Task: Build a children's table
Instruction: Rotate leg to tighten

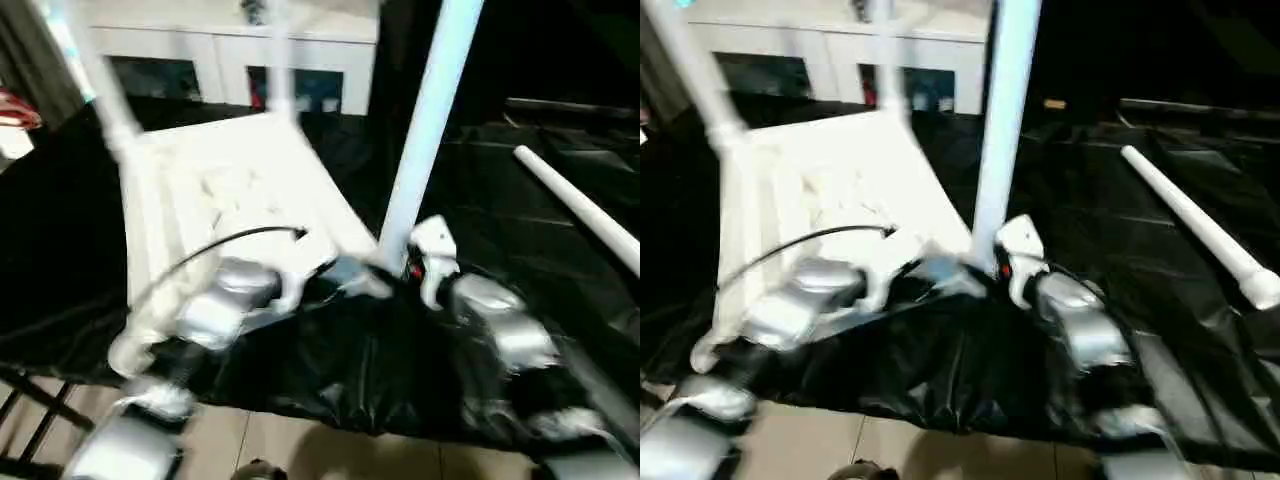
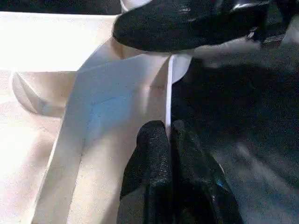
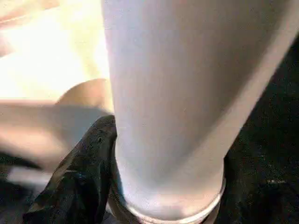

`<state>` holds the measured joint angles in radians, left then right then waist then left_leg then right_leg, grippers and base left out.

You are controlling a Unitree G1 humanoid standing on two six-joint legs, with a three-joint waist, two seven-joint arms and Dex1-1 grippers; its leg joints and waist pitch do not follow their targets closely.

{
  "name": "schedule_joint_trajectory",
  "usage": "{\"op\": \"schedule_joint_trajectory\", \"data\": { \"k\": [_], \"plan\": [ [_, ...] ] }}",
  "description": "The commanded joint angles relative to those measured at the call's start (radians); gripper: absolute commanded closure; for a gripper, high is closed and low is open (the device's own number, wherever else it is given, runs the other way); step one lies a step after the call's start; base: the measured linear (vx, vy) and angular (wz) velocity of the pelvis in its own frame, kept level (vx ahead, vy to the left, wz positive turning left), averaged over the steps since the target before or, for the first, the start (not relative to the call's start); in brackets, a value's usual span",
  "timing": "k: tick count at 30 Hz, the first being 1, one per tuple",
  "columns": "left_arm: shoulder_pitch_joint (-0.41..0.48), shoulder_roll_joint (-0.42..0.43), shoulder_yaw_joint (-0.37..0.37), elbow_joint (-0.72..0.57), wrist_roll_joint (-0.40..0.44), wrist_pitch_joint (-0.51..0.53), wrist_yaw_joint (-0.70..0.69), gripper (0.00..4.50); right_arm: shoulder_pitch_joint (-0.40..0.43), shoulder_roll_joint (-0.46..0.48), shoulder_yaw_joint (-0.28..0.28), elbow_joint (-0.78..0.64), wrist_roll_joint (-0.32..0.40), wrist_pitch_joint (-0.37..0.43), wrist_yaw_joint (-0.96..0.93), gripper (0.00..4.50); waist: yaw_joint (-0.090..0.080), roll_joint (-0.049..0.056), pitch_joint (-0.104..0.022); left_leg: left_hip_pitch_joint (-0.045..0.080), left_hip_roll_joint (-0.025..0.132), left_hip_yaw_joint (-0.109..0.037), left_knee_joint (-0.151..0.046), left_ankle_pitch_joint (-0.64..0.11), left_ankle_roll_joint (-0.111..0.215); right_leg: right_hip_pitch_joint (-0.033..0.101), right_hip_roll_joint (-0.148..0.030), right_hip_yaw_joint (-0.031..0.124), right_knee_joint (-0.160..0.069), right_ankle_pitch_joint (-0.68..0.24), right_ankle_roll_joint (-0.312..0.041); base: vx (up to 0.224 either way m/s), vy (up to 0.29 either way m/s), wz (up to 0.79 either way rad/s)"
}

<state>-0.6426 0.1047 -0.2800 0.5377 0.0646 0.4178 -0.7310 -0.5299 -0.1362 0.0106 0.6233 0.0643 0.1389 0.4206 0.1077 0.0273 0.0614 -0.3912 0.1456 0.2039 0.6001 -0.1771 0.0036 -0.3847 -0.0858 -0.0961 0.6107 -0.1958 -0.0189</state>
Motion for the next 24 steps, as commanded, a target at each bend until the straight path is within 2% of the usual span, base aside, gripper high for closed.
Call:
{"op": "schedule_joint_trajectory", "data": {
  "k": [1,2,3,6,8,9,11,12,13,15,16,17,18,19,20,22,23,24],
  "plan": [
    [-0.052,-0.043,0.049,-0.007,-0.01,-0.005,0.105,4.5,0.015,0.056,0.012,0.044,0.002,0.021,-0.046,1.81,0.0,-0.004,-0.073,0.025,0.098,-0.054,-0.08,-0.227,-0.008,0.037,-0.109,0.071,-0.08,-0.187,-0.214,0.0,0.0,0.0],
    [-0.052,-0.044,0.049,-0.006,-0.009,-0.006,0.105,4.5,0.015,0.057,0.012,0.045,0.002,0.02,-0.047,1.81,0.0,-0.007,-0.074,0.024,0.099,-0.053,-0.079,-0.204,0.004,0.038,-0.107,0.07,-0.077,-0.148,-0.217,0.0,0.0,0.0],
    [-0.053,-0.057,0.045,-0.001,-0.006,-0.012,0.107,4.5,0.014,0.07,0.009,0.052,0.006,0.01,-0.048,1.25,0.001,-0.005,-0.077,0.022,0.098,-0.052,-0.075,-0.18,0.019,0.041,-0.107,0.069,-0.072,-0.111,-0.222,0.0,0.0,0.0],
    [-0.047,-0.063,0.025,-0.007,-0.004,-0.032,0.083,4.5,0.013,0.083,-0.002,0.055,0.02,0.009,-0.051,1.06,0.002,-0.004,-0.075,0.023,0.099,-0.052,-0.075,-0.174,0.043,0.041,-0.106,0.068,-0.071,-0.089,-0.232,0.0,0.0,0.0],
    [-0.038,-0.057,0.008,-0.018,-0.001,-0.049,0.057,4.5,0.014,0.079,0.002,0.051,0.016,0.007,-0.047,0.91,0.0,-0.004,-0.073,0.025,0.101,-0.052,-0.078,-0.199,0.035,0.04,-0.104,0.067,-0.075,-0.122,-0.229,0.0,0.0,0.0],
    [-0.037,-0.057,0.007,-0.02,-0.002,-0.048,0.06,4.5,0.013,0.076,0.006,0.05,0.008,0.001,-0.054,0.65,0.0,-0.002,-0.072,0.027,0.101,-0.052,-0.08,-0.222,0.024,0.039,-0.104,0.068,-0.078,-0.151,-0.224,0.0,0.0,0.0],
    [-0.032,-0.053,0.0,-0.024,-0.005,-0.06,0.048,4.5,0.013,0.066,0.021,0.044,-0.023,-0.019,-0.076,0.62,-0.002,-0.001,-0.07,0.028,0.102,-0.053,-0.082,-0.244,0.009,0.038,-0.105,0.069,-0.081,-0.178,-0.217,0.0,0.0,0.0],
    [-0.03,-0.052,-0.004,-0.024,-0.006,-0.073,0.045,4.5,0.015,0.06,0.028,0.039,-0.038,-0.029,-0.086,0.62,-0.002,0.005,-0.071,0.029,0.102,-0.054,-0.083,-0.248,-0.001,0.036,-0.104,0.069,-0.08,-0.181,-0.213,0.0,0.0,0.0],
    [-0.028,-0.054,-0.004,-0.023,-0.008,-0.083,0.044,4.5,0.017,0.053,0.034,0.031,-0.048,-0.034,-0.09,0.62,-0.003,0.002,-0.071,0.028,0.101,-0.054,-0.083,-0.247,-0.005,0.036,-0.103,0.069,-0.081,-0.177,-0.212,0.0,0.0,0.0],
    [-0.027,-0.066,0.001,-0.019,-0.012,-0.108,0.054,4.5,0.037,0.032,0.03,-0.03,-0.05,-0.032,-0.077,0.62,-0.005,0.009,-0.071,0.028,0.1,-0.054,-0.082,-0.244,-0.004,0.038,-0.104,0.07,-0.08,-0.151,-0.214,0.0,0.0,0.0],
    [-0.027,-0.072,0.006,-0.017,-0.013,-0.114,0.065,4.5,0.047,0.023,0.029,-0.059,-0.051,-0.029,-0.069,0.62,-0.006,0.006,-0.07,0.029,0.101,-0.052,-0.083,-0.248,-0.002,0.038,-0.101,0.071,-0.081,-0.147,-0.211,0.0,0.0,0.0],
    [-0.028,-0.076,0.01,-0.015,-0.013,-0.123,0.074,4.5,0.06,0.012,0.029,-0.091,-0.051,-0.024,-0.059,0.62,-0.002,0.002,-0.073,0.03,0.101,-0.052,-0.08,-0.23,0.007,0.04,-0.101,0.071,-0.075,-0.116,-0.213,0.0,0.0,0.0],
    [-0.03,-0.078,0.013,-0.016,-0.021,-0.127,0.064,4.22,0.073,0.002,0.03,-0.122,-0.048,-0.015,-0.047,0.6,0.0,0.001,-0.074,0.026,0.1,-0.051,-0.077,-0.203,0.025,0.042,-0.104,0.072,-0.073,-0.093,-0.218,0.0,0.0,0.0],
    [-0.03,-0.077,0.017,-0.027,-0.034,-0.118,0.047,4.22,0.09,-0.01,0.03,-0.159,-0.044,-0.005,-0.034,0.6,0.0,0.0,-0.073,0.022,0.097,-0.051,-0.075,-0.19,0.035,0.045,-0.104,0.071,-0.073,-0.089,-0.218,0.0,0.0,0.0],
    [-0.025,-0.075,0.033,-0.065,-0.06,-0.08,0.03,3.95,0.127,-0.039,0.022,-0.233,-0.033,0.014,-0.013,0.58,0.007,0.001,-0.074,0.022,0.099,-0.049,-0.072,-0.165,0.058,0.045,-0.105,0.071,-0.072,-0.08,-0.217,0.0,0.0,0.0],
    [-0.021,-0.072,0.038,-0.079,-0.065,-0.069,0.029,3.92,0.138,-0.047,0.02,-0.254,-0.03,0.019,-0.008,0.58,0.008,0.0,-0.076,0.018,0.101,-0.05,-0.071,-0.153,0.065,0.046,-0.107,0.069,-0.069,-0.071,-0.223,0.0,0.0,0.0],
    [0.001,-0.043,0.04,-0.129,-0.049,-0.07,0.049,3.88,0.18,-0.077,0.006,-0.337,-0.003,0.048,0.022,0.58,0.006,0.0,-0.076,0.018,0.103,-0.052,-0.072,-0.157,0.07,0.043,-0.106,0.067,-0.069,-0.082,-0.227,0.0,0.0,0.0],
    [0.014,-0.025,0.048,-0.156,-0.037,-0.07,0.071,3.8,0.203,-0.091,-0.002,-0.381,0.011,0.063,0.035,0.58,0.008,-0.004,-0.072,0.017,0.104,-0.052,-0.073,-0.167,0.078,0.046,-0.105,0.068,-0.073,-0.098,-0.219,0.0,0.0,0.0]
  ]
}}
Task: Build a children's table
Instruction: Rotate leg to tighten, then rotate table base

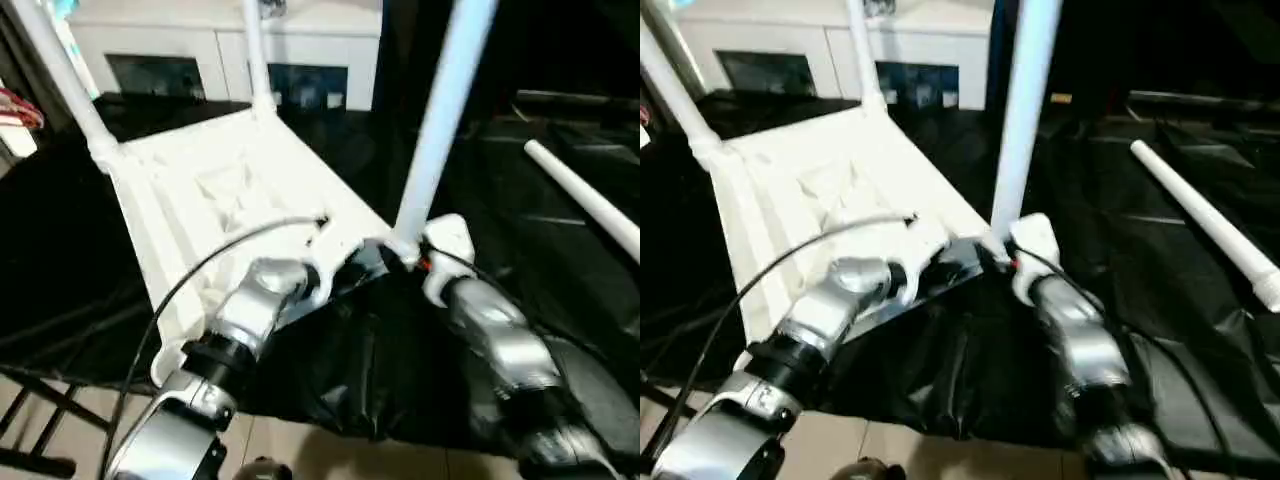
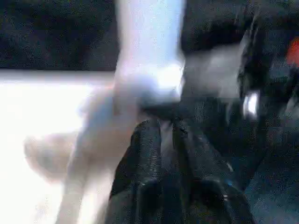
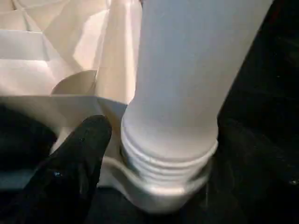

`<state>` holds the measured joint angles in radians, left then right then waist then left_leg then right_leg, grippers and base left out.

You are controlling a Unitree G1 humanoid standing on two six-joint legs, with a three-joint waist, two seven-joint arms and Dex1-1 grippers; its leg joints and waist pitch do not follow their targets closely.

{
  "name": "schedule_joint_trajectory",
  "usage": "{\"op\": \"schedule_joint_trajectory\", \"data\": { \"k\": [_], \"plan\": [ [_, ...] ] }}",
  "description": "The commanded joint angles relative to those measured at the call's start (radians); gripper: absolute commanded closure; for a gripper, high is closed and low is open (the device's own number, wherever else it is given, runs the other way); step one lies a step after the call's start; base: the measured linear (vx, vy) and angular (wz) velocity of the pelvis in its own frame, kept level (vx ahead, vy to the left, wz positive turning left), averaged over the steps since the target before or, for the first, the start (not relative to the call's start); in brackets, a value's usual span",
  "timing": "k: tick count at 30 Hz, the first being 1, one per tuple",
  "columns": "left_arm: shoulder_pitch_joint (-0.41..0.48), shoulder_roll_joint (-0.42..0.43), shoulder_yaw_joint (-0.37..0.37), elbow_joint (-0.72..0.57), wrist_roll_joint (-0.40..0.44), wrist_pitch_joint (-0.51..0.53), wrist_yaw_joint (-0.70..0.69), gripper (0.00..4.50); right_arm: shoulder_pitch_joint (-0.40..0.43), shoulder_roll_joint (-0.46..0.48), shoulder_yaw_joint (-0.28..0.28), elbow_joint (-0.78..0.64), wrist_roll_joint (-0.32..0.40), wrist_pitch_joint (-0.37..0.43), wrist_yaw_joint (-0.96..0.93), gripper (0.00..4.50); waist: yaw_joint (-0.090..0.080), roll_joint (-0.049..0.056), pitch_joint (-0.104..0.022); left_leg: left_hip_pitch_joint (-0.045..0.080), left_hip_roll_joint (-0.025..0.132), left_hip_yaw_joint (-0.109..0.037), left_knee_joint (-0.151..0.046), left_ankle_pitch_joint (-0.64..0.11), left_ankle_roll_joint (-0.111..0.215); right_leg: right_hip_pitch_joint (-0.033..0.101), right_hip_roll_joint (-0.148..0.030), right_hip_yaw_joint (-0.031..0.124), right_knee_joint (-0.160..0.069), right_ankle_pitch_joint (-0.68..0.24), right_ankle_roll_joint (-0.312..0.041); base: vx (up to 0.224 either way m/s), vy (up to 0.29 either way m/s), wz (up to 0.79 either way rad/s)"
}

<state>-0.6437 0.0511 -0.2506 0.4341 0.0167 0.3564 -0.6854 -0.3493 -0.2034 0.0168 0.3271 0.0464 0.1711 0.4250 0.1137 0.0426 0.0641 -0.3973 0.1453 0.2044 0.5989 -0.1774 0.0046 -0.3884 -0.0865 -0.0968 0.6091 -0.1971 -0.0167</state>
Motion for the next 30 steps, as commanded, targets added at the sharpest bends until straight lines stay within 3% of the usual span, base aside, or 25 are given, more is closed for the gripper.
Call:
{"op": "schedule_joint_trajectory", "data": {
  "k": [1,3,6,10,11,14,15,16,18,19,20,21,23,26,27,30],
  "plan": [
    [0.015,0.029,0.018,-0.053,0.011,-0.009,0.026,3.67,0.022,-0.024,-0.008,-0.085,0.029,0.031,0.031,0.58,0.003,-0.018,-0.075,0.023,0.107,-0.055,-0.072,-0.167,0.078,0.05,-0.106,0.069,-0.069,-0.099,-0.216,0.0,0.0,0.0],
    [0.06,0.088,0.05,-0.152,0.04,0.025,0.071,3.5,0.083,-0.052,-0.023,-0.198,0.074,0.078,0.064,0.58,-0.002,-0.022,-0.07,0.021,0.103,-0.056,-0.075,-0.193,0.079,0.049,-0.104,0.068,-0.075,-0.162,-0.195,0.0,0.0,0.0],
    [0.127,0.154,0.123,-0.312,0.053,0.105,0.104,3.49,0.146,-0.076,-0.008,-0.303,0.109,0.129,0.111,0.58,-0.012,-0.017,-0.067,0.024,0.099,-0.055,-0.077,-0.232,0.053,0.043,-0.101,0.067,-0.086,-0.264,-0.172,0.0,0.0,0.0],
    [0.192,0.218,0.172,-0.444,0.104,0.191,0.141,3.49,0.19,-0.099,0.025,-0.377,0.122,0.157,0.165,0.58,-0.017,-0.013,-0.062,0.025,0.103,-0.058,-0.084,-0.258,0.038,0.036,-0.094,0.069,-0.089,-0.289,-0.163,0.0,0.0,0.0],
    [0.22,0.244,0.195,-0.495,0.133,0.235,0.152,3.49,0.2,-0.103,0.038,-0.392,0.129,0.166,0.181,0.58,-0.017,-0.014,-0.062,0.032,0.102,-0.058,-0.084,-0.277,0.029,0.032,-0.093,0.069,-0.091,-0.304,-0.166,0.0,0.0,0.0],
    [0.299,0.34,0.229,-0.618,0.24,0.357,0.199,3.49,0.204,-0.098,0.07,-0.402,0.131,0.2,0.183,0.58,-0.019,-0.019,-0.061,0.026,0.103,-0.062,-0.088,-0.267,0.02,0.033,-0.091,0.07,-0.085,-0.292,-0.16,0.0,0.0,0.0],
    [0.322,0.365,0.235,-0.647,0.268,0.404,0.215,3.49,0.192,-0.087,0.074,-0.38,0.117,0.215,0.16,0.58,-0.019,-0.013,-0.06,0.03,0.101,-0.061,-0.089,-0.273,0.015,0.028,-0.09,0.071,-0.086,-0.293,-0.161,0.0,0.0,0.0],
    [0.323,0.367,0.235,-0.649,0.269,0.406,0.215,3.49,0.191,-0.086,0.074,-0.379,0.117,0.216,0.159,0.58,-0.02,-0.021,-0.059,0.033,0.101,-0.059,-0.089,-0.279,0.009,0.026,-0.089,0.071,-0.087,-0.298,-0.16,0.0,0.0,0.0],
    [0.361,0.411,0.248,-0.667,0.306,0.479,0.241,3.49,0.154,-0.059,0.081,-0.313,0.076,0.241,0.103,0.58,-0.014,-0.022,-0.059,0.038,0.1,-0.061,-0.09,-0.289,-0.007,0.022,-0.093,0.072,-0.088,-0.314,-0.166,0.0,0.0,0.0],
    [0.37,0.43,0.244,-0.656,0.32,0.486,0.246,3.49,0.142,-0.053,0.082,-0.292,0.065,0.25,0.087,0.58,-0.013,-0.016,-0.058,0.042,0.1,-0.062,-0.09,-0.304,-0.017,0.017,-0.092,0.072,-0.087,-0.32,-0.169,0.0,0.0,0.0],
    [0.379,0.455,0.231,-0.65,0.339,0.5,0.246,3.49,0.133,-0.05,0.085,-0.276,0.054,0.259,0.073,0.58,-0.017,-0.017,-0.057,0.036,0.097,-0.064,-0.093,-0.322,-0.03,0.021,-0.089,0.071,-0.087,-0.326,-0.165,0.0,0.0,0.0],
    [0.384,0.471,0.221,-0.646,0.351,0.508,0.244,3.49,0.127,-0.049,0.087,-0.269,0.047,0.264,0.065,0.58,-0.012,-0.014,-0.058,0.044,0.099,-0.064,-0.094,-0.34,-0.045,0.015,-0.088,0.073,-0.088,-0.321,-0.155,0.0,0.0,0.0],
    [0.394,0.484,0.23,-0.641,0.357,0.51,0.251,3.49,0.121,-0.052,0.092,-0.261,0.041,0.271,0.06,0.58,-0.008,-0.014,-0.058,0.045,0.099,-0.065,-0.096,-0.359,-0.057,0.016,-0.09,0.075,-0.088,-0.3,-0.153,0.0,0.0,0.0],
    [0.406,0.524,0.243,-0.641,0.393,0.533,0.272,3.49,0.116,-0.056,0.091,-0.265,0.05,0.283,0.059,0.58,-0.001,-0.013,-0.06,0.041,0.098,-0.066,-0.097,-0.359,-0.062,0.02,-0.093,0.075,-0.084,-0.266,-0.148,0.0,0.0,0.0],
    [0.412,0.547,0.243,-0.638,0.409,0.541,0.277,3.49,0.118,-0.056,0.093,-0.266,0.048,0.283,0.058,0.58,0.0,-0.008,-0.06,0.042,0.097,-0.067,-0.096,-0.361,-0.063,0.02,-0.094,0.076,-0.083,-0.266,-0.148,0.0,0.0,0.0],
    [0.434,0.594,0.24,-0.623,0.424,0.555,0.279,3.49,0.122,-0.05,0.097,-0.262,0.04,0.282,0.053,0.58,-0.001,-0.013,-0.06,0.04,0.096,-0.068,-0.096,-0.362,-0.058,0.021,-0.094,0.075,-0.083,-0.278,-0.145,0.0,0.0,0.0]
  ]
}}
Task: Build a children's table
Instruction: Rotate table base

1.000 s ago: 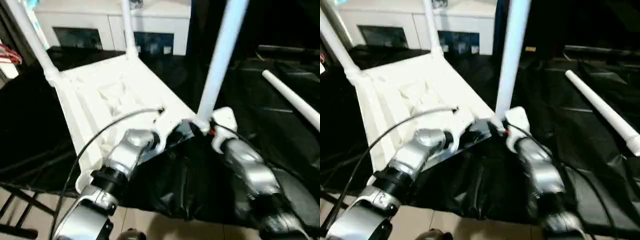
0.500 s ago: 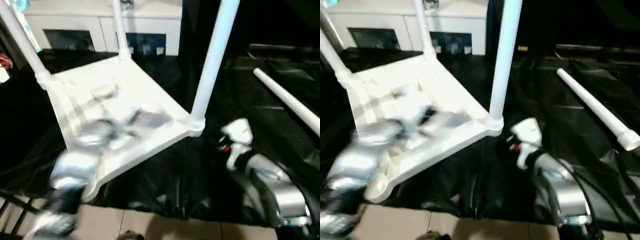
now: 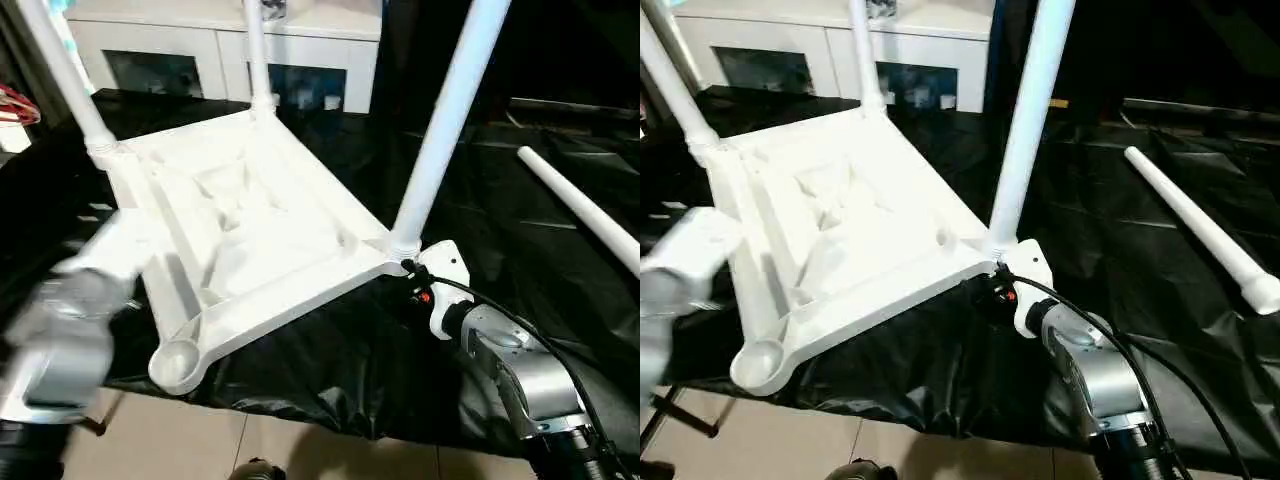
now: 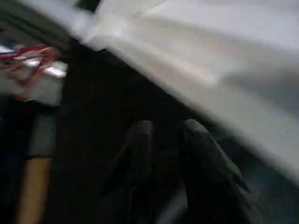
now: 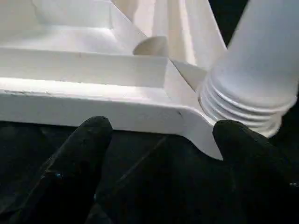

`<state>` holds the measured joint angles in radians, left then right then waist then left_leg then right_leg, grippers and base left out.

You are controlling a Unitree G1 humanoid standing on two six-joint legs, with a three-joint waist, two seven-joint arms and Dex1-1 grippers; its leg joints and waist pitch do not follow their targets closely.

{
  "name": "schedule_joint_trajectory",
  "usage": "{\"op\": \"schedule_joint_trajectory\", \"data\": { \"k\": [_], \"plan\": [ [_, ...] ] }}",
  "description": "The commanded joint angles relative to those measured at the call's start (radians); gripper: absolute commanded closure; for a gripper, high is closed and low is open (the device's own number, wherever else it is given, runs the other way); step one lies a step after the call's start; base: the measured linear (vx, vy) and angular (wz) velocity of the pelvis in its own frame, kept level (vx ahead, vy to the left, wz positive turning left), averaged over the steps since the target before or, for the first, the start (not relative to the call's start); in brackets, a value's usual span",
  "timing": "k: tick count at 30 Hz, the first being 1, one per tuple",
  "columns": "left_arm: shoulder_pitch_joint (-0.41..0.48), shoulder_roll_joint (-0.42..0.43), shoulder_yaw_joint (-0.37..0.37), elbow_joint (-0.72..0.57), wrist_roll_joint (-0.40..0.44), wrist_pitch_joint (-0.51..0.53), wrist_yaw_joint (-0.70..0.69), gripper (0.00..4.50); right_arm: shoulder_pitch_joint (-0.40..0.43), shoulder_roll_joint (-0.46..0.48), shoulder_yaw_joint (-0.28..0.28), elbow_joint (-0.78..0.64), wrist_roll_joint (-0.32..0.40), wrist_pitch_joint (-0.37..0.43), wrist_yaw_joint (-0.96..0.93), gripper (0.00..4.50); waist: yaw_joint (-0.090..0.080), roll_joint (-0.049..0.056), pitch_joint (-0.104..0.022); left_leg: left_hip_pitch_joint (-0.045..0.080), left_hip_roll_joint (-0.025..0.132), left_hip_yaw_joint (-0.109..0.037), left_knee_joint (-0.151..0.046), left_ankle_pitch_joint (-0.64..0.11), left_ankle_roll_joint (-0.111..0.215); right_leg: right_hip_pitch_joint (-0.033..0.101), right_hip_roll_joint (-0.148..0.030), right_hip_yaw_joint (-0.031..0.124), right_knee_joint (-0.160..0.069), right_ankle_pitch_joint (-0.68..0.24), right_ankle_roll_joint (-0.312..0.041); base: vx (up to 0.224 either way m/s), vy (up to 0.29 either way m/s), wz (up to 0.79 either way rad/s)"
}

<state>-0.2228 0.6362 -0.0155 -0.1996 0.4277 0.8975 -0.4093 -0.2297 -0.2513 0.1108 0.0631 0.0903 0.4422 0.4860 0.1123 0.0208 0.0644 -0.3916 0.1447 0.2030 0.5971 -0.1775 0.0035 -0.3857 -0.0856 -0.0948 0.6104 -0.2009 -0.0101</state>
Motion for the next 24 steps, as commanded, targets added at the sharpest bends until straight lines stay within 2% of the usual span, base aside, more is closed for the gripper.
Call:
{"op": "schedule_joint_trajectory", "data": {
  "k": [1,4,5,6,9,10,13,14,16,17,18,19,21,23,24],
  "plan": [
    [0.017,0.014,0.004,0.014,0.011,0.015,0.0,3.49,0.004,-0.001,0.004,0.003,-0.005,0.011,-0.009,0.58,0.001,0.01,-0.061,0.035,0.096,-0.066,-0.093,-0.358,-0.055,0.018,-0.096,0.074,-0.085,-0.271,-0.155,0.0,0.0,0.0],
    [0.044,0.003,-0.033,0.004,-0.032,0.062,-0.063,3.49,0.006,0.004,0.01,0.006,-0.008,0.014,-0.014,0.58,0.001,0.012,-0.061,0.036,0.098,-0.066,-0.094,-0.353,-0.058,0.017,-0.095,0.073,-0.083,-0.256,-0.165,0.0,0.0,0.0],
    [0.051,-0.007,-0.049,0.002,-0.052,0.075,-0.086,3.49,0.004,0.005,0.012,0.008,-0.008,0.014,-0.016,0.58,0.002,0.019,-0.062,0.037,0.098,-0.067,-0.094,-0.352,-0.064,0.016,-0.094,0.073,-0.081,-0.243,-0.169,0.0,0.0,0.0],
    [0.054,-0.014,-0.057,0.002,-0.062,0.078,-0.096,3.49,0.003,0.005,0.013,0.009,-0.008,0.014,-0.016,0.58,0.003,0.017,-0.063,0.039,0.098,-0.065,-0.095,-0.36,-0.068,0.014,-0.092,0.073,-0.081,-0.233,-0.171,0.0,0.0,0.0],
    [0.066,-0.044,-0.109,-0.006,-0.118,0.085,-0.16,3.49,-0.005,0.001,0.006,0.011,-0.008,0.012,-0.02,0.58,0.006,0.021,-0.062,0.04,0.098,-0.065,-0.095,-0.376,-0.076,0.015,-0.095,0.074,-0.081,-0.221,-0.178,0.0,0.0,0.0],
    [0.07,-0.044,-0.127,-0.014,-0.133,0.084,-0.18,3.49,-0.005,0.0,0.003,0.008,-0.008,0.014,-0.019,0.58,0.003,0.018,-0.061,0.036,0.097,-0.064,-0.095,-0.376,-0.074,0.017,-0.093,0.074,-0.082,-0.22,-0.178,0.0,0.0,0.0],
    [0.077,-0.05,-0.151,-0.031,-0.165,0.088,-0.219,3.49,-0.002,-0.004,-0.003,-0.001,-0.009,0.017,-0.021,0.58,0.005,0.018,-0.059,0.036,0.096,-0.067,-0.095,-0.396,-0.069,0.02,-0.098,0.075,-0.087,-0.267,-0.171,0.0,0.0,0.0],
    [0.079,-0.055,-0.171,-0.047,-0.188,0.072,-0.25,3.49,0.003,-0.009,-0.006,-0.009,-0.009,0.019,-0.023,0.58,0.004,0.023,-0.057,0.038,0.098,-0.067,-0.096,-0.408,-0.072,0.017,-0.097,0.074,-0.091,-0.285,-0.168,0.0,0.0,0.0],
    [0.074,-0.075,-0.201,-0.063,-0.226,0.068,-0.289,3.49,0.012,-0.018,-0.013,-0.021,-0.007,0.023,-0.026,0.58,0.003,0.021,-0.055,0.044,0.099,-0.068,-0.097,-0.437,-0.08,0.015,-0.097,0.075,-0.095,-0.327,-0.159,0.0,0.0,0.0],
    [0.068,-0.093,-0.216,-0.059,-0.241,0.048,-0.302,3.49,0.017,-0.022,-0.019,-0.029,-0.006,0.027,-0.029,0.58,0.002,0.024,-0.056,0.044,0.099,-0.068,-0.096,-0.438,-0.082,0.015,-0.097,0.076,-0.094,-0.326,-0.16,0.0,0.0,0.0],
    [0.062,-0.105,-0.224,-0.053,-0.249,0.037,-0.308,3.49,0.019,-0.024,-0.023,-0.034,-0.005,0.03,-0.031,0.58,0.003,0.02,-0.054,0.048,0.098,-0.065,-0.096,-0.448,-0.082,0.011,-0.095,0.077,-0.099,-0.34,-0.157,0.0,0.0,0.0],
    [0.05,-0.134,-0.231,-0.026,-0.254,0.021,-0.3,3.49,0.021,-0.028,-0.03,-0.043,-0.004,0.035,-0.036,0.58,0.004,0.021,-0.054,0.05,0.097,-0.065,-0.095,-0.45,-0.083,0.011,-0.097,0.078,-0.099,-0.347,-0.155,0.0,0.0,0.0],
    [0.014,-0.199,-0.253,0.063,-0.269,-0.072,-0.292,3.49,0.025,-0.038,-0.05,-0.064,-0.002,0.048,-0.045,0.58,0.006,0.02,-0.049,0.054,0.095,-0.064,-0.092,-0.47,-0.08,0.007,-0.098,0.079,-0.112,-0.406,-0.136,0.0,0.0,0.0],
    [-0.025,-0.257,-0.273,0.152,-0.283,-0.146,-0.289,3.49,0.028,-0.05,-0.07,-0.085,0.002,0.063,-0.049,0.58,0.01,0.02,-0.05,0.066,0.092,-0.063,-0.088,-0.495,-0.083,0.001,-0.099,0.08,-0.121,-0.471,-0.107,0.0,0.0,0.0],
    [-0.039,-0.277,-0.28,0.182,-0.288,-0.167,-0.291,3.49,0.029,-0.056,-0.076,-0.091,0.004,0.068,-0.049,0.58,0.009,0.018,-0.05,0.056,0.093,-0.069,-0.092,-0.485,-0.078,0.01,-0.101,0.077,-0.121,-0.488,-0.092,0.0,0.0,0.0]
  ]
}}
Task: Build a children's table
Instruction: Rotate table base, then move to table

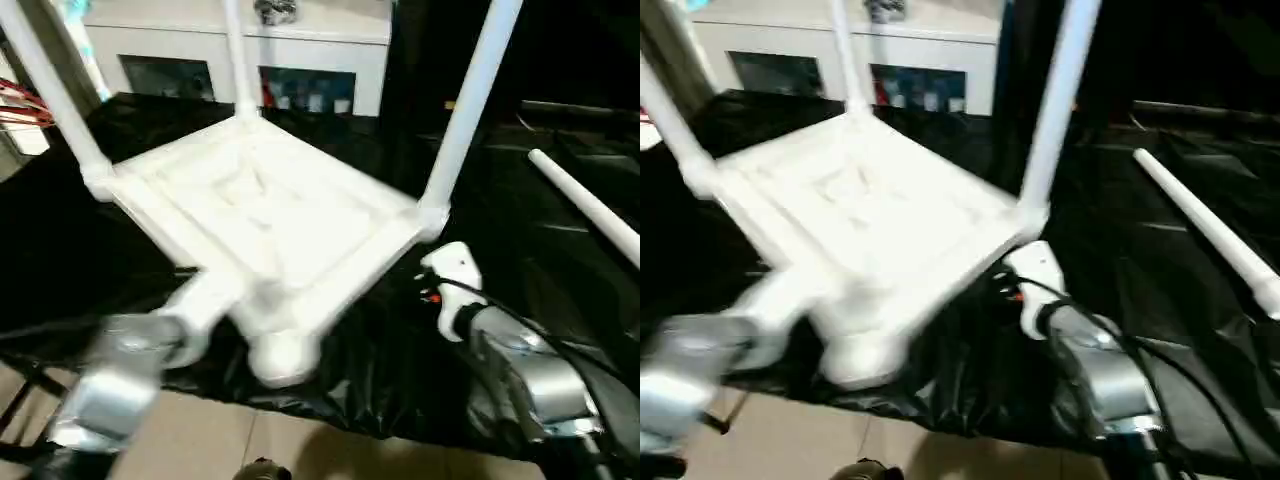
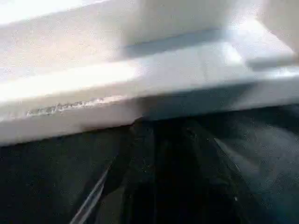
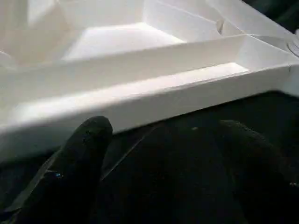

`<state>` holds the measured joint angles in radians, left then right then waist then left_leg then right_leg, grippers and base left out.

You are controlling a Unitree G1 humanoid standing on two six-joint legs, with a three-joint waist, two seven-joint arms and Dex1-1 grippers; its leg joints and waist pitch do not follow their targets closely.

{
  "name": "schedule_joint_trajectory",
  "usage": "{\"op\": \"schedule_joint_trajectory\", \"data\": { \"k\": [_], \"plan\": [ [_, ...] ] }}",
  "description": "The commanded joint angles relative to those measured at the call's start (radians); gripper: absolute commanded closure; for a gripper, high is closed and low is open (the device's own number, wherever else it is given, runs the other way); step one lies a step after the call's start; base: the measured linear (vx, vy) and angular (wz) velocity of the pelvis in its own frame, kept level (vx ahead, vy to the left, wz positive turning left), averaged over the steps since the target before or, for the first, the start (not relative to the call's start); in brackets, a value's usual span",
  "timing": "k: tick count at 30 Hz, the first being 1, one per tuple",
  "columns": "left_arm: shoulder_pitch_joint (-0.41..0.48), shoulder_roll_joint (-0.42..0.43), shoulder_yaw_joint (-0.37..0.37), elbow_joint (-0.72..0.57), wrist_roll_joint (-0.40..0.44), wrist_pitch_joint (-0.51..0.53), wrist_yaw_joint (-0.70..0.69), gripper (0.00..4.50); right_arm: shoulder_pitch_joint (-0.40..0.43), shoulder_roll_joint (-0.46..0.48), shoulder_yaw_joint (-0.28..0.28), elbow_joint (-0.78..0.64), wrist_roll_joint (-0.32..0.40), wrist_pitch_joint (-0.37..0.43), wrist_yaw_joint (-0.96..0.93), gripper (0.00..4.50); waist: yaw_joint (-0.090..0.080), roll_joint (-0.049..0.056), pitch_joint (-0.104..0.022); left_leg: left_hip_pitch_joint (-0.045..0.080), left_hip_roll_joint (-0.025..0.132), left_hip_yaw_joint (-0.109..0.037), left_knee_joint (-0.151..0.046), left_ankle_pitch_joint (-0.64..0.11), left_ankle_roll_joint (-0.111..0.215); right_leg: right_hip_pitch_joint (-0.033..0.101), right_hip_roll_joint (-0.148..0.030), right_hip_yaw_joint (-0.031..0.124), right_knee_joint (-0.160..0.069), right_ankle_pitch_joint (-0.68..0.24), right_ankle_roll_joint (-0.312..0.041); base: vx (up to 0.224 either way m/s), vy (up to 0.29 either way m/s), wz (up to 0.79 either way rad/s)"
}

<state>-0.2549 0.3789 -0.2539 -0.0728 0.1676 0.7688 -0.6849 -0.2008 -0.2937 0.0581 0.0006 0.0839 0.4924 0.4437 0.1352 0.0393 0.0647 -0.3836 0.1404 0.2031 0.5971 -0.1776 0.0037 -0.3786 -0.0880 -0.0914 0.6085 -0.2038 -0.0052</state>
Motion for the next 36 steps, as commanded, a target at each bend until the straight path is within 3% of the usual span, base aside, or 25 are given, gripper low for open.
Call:
{"op": "schedule_joint_trajectory", "data": {
  "k": [1,7,8,10,11,12,13,14,17,20,21,22,23,25,26,27,28,29,30,31,32,33,34,35,36],
  "plan": [
    [-0.014,-0.031,-0.043,0.07,-0.032,-0.043,-0.015,3.49,0.001,-0.017,-0.026,-0.033,0.01,0.021,-0.006,0.58,-0.014,-0.001,-0.05,0.045,0.098,-0.071,-0.093,-0.483,-0.077,0.004,-0.099,0.072,-0.12,-0.493,-0.09,0.0,0.0,0.0],
    [-0.131,-0.138,-0.104,0.289,-0.01,-0.213,0.022,3.49,0.052,-0.087,-0.073,-0.129,0.035,0.052,0.03,0.58,-0.022,-0.004,-0.05,0.049,0.097,-0.07,-0.092,-0.484,-0.067,0.001,-0.099,0.068,-0.133,-0.54,-0.049,0.0,0.0,0.0],
    [-0.151,-0.157,-0.101,0.326,-0.011,-0.249,0.029,3.49,0.06,-0.098,-0.083,-0.142,0.046,0.051,0.043,0.58,-0.026,-0.006,-0.052,0.046,0.097,-0.071,-0.092,-0.474,-0.062,0.008,-0.101,0.066,-0.133,-0.53,-0.052,0.0,0.0,0.0],
    [-0.182,-0.189,-0.093,0.383,-0.021,-0.305,0.038,3.49,0.075,-0.123,-0.102,-0.171,0.079,0.053,0.089,0.58,-0.035,-0.004,-0.052,0.043,0.097,-0.074,-0.093,-0.483,-0.057,0.011,-0.1,0.06,-0.136,-0.531,-0.05,0.0,0.0,0.0],
    [-0.191,-0.191,-0.095,0.391,-0.022,-0.32,0.037,3.49,0.083,-0.139,-0.107,-0.184,0.089,0.055,0.111,0.58,-0.039,0.006,-0.056,0.04,0.103,-0.079,-0.098,-0.492,-0.064,0.018,-0.102,0.059,-0.13,-0.491,-0.055,0.0,0.0,0.0],
    [-0.192,-0.187,-0.093,0.377,-0.029,-0.32,0.029,3.49,0.092,-0.159,-0.11,-0.194,0.094,0.056,0.128,0.58,-0.042,0.004,-0.057,0.037,0.103,-0.08,-0.1,-0.491,-0.062,0.021,-0.102,0.058,-0.129,-0.476,-0.059,0.0,0.0,0.0],
    [-0.186,-0.174,-0.089,0.344,-0.037,-0.307,0.017,3.49,0.098,-0.175,-0.116,-0.2,0.101,0.059,0.143,0.58,-0.043,0.014,-0.058,0.034,0.105,-0.083,-0.102,-0.491,-0.064,0.025,-0.103,0.058,-0.124,-0.454,-0.067,0.0,0.0,0.0],
    [-0.166,-0.148,-0.068,0.271,-0.062,-0.288,-0.002,3.49,0.106,-0.199,-0.128,-0.208,0.102,0.056,0.152,0.58,-0.051,0.01,-0.063,0.023,0.109,-0.085,-0.107,-0.466,-0.06,0.035,-0.102,0.058,-0.112,-0.36,-0.093,0.0,0.0,0.0],
    [-0.124,-0.128,-0.013,0.151,-0.114,-0.254,-0.022,3.49,0.1,-0.205,-0.148,-0.196,0.083,0.048,0.119,0.58,-0.064,0.008,-0.065,0.012,0.106,-0.08,-0.105,-0.419,-0.041,0.041,-0.103,0.057,-0.102,-0.286,-0.14,0.0,0.0,0.0],
    [-0.072,-0.13,0.057,0.026,-0.167,-0.248,-0.018,3.49,0.082,-0.177,-0.161,-0.18,0.07,0.038,0.068,0.58,-0.073,0.004,-0.064,0.016,0.097,-0.067,-0.09,-0.369,-0.003,0.033,-0.105,0.061,-0.111,-0.313,-0.172,0.0,0.0,0.0],
    [-0.047,-0.147,0.097,-0.02,-0.186,-0.258,0.012,3.49,0.073,-0.155,-0.162,-0.174,0.064,0.038,0.036,0.58,-0.073,-0.005,-0.065,0.013,0.096,-0.063,-0.086,-0.333,0.011,0.034,-0.106,0.061,-0.11,-0.307,-0.182,0.0,0.0,0.0],
    [-0.038,-0.157,0.113,-0.031,-0.188,-0.265,0.033,3.49,0.069,-0.147,-0.159,-0.171,0.059,0.035,0.021,0.58,-0.072,-0.003,-0.067,0.007,0.096,-0.065,-0.084,-0.303,0.017,0.04,-0.107,0.059,-0.103,-0.29,-0.19,0.0,0.0,0.0],
    [-0.014,-0.199,0.169,-0.052,-0.184,-0.28,0.131,3.49,0.055,-0.116,-0.143,-0.155,0.034,0.026,-0.036,0.58,-0.071,0.0,-0.069,0.006,0.096,-0.062,-0.081,-0.266,0.032,0.037,-0.102,0.057,-0.103,-0.271,-0.192,0.0,0.0,0.0],
    [-0.006,-0.232,0.21,-0.047,-0.179,-0.273,0.203,3.49,0.043,-0.087,-0.139,-0.139,0.028,0.031,-0.074,0.58,-0.07,-0.004,-0.069,0.008,0.093,-0.057,-0.076,-0.24,0.047,0.031,-0.095,0.057,-0.103,-0.257,-0.194,0.0,0.0,0.0],
    [0.004,-0.251,0.234,-0.036,-0.153,-0.313,0.287,3.49,0.029,-0.049,-0.128,-0.113,0.003,-0.006,-0.129,0.58,-0.071,-0.018,-0.071,0.006,0.092,-0.055,-0.075,-0.22,0.056,0.031,-0.09,0.055,-0.1,-0.248,-0.193,0.0,0.0,0.0],
    [0.003,-0.28,0.264,-0.003,-0.123,-0.362,0.399,3.49,0.002,0.023,-0.122,-0.063,-0.017,-0.054,-0.209,0.58,-0.072,-0.015,-0.071,0.004,0.092,-0.058,-0.074,-0.211,0.056,0.031,-0.091,0.052,-0.099,-0.255,-0.187,0.0,0.0,0.0],
    [-0.005,-0.286,0.264,0.015,-0.105,-0.368,0.436,3.49,-0.011,0.051,-0.124,-0.041,-0.022,-0.062,-0.241,0.58,-0.077,-0.02,-0.071,0.009,0.096,-0.06,-0.079,-0.228,0.042,0.025,-0.075,0.045,-0.102,-0.279,-0.167,0.0,0.0,0.0],
    [-0.011,-0.29,0.263,0.025,-0.096,-0.364,0.453,3.49,-0.019,0.066,-0.128,-0.028,-0.021,-0.059,-0.257,0.58,-0.078,-0.011,-0.072,0.015,0.103,-0.069,-0.082,-0.246,0.026,0.022,-0.061,0.039,-0.099,-0.281,-0.156,0.0,0.0,0.0],
    [-0.019,-0.293,0.259,0.037,-0.09,-0.38,0.466,3.49,-0.027,0.08,-0.128,-0.016,-0.024,-0.065,-0.272,0.58,-0.088,0.002,-0.072,0.034,0.135,-0.09,-0.1,-0.304,-0.005,0.016,-0.031,0.026,-0.101,-0.255,-0.123,0.0,0.0,0.0],
    [-0.027,-0.299,0.258,0.042,-0.086,-0.392,0.48,3.49,-0.034,0.09,-0.127,-0.009,-0.024,-0.073,-0.281,0.58,-0.093,0.014,-0.075,0.048,0.171,-0.114,-0.116,-0.323,-0.017,0.014,-0.017,0.018,-0.085,-0.216,-0.109,0.0,0.0,0.0],
    [-0.036,-0.311,0.263,0.045,-0.088,-0.389,0.495,3.49,-0.04,0.098,-0.125,-0.007,-0.024,-0.079,-0.286,0.58,-0.094,0.032,-0.08,0.064,0.248,-0.154,-0.146,-0.303,-0.024,-0.003,-0.011,0.015,-0.022,-0.113,-0.073,0.006,-0.052,0.11],
    [-0.044,-0.322,0.27,0.048,-0.093,-0.386,0.506,3.49,-0.047,0.105,-0.123,-0.005,-0.025,-0.083,-0.29,0.58,-0.094,0.039,-0.08,0.065,0.273,-0.163,-0.16,-0.283,-0.022,-0.017,-0.01,0.017,0.011,-0.087,-0.059,0.006,-0.052,0.11],
    [-0.047,-0.33,0.273,0.042,-0.091,-0.379,0.513,3.49,-0.053,0.111,-0.121,-0.003,-0.029,-0.083,-0.297,0.58,-0.089,0.04,-0.079,0.068,0.286,-0.165,-0.175,-0.251,0.001,-0.043,-0.002,0.021,0.062,-0.077,-0.043,0.003,-0.108,0.15],
    [-0.048,-0.338,0.274,0.037,-0.089,-0.366,0.52,3.49,-0.061,0.116,-0.121,0.003,-0.034,-0.084,-0.306,0.58,-0.09,0.022,-0.083,0.068,0.257,-0.15,-0.153,-0.193,0.108,-0.055,-0.018,0.041,0.068,-0.027,-0.097,-0.012,-0.164,0.12],
    [-0.048,-0.338,0.271,0.037,-0.087,-0.372,0.519,3.49,-0.062,0.116,-0.122,0.004,-0.035,-0.087,-0.309,0.58,-0.093,0.011,-0.087,0.062,0.233,-0.139,-0.139,-0.179,0.151,-0.05,-0.025,0.047,0.053,0.013,-0.146,-0.012,-0.164,0.12]
  ]
}}
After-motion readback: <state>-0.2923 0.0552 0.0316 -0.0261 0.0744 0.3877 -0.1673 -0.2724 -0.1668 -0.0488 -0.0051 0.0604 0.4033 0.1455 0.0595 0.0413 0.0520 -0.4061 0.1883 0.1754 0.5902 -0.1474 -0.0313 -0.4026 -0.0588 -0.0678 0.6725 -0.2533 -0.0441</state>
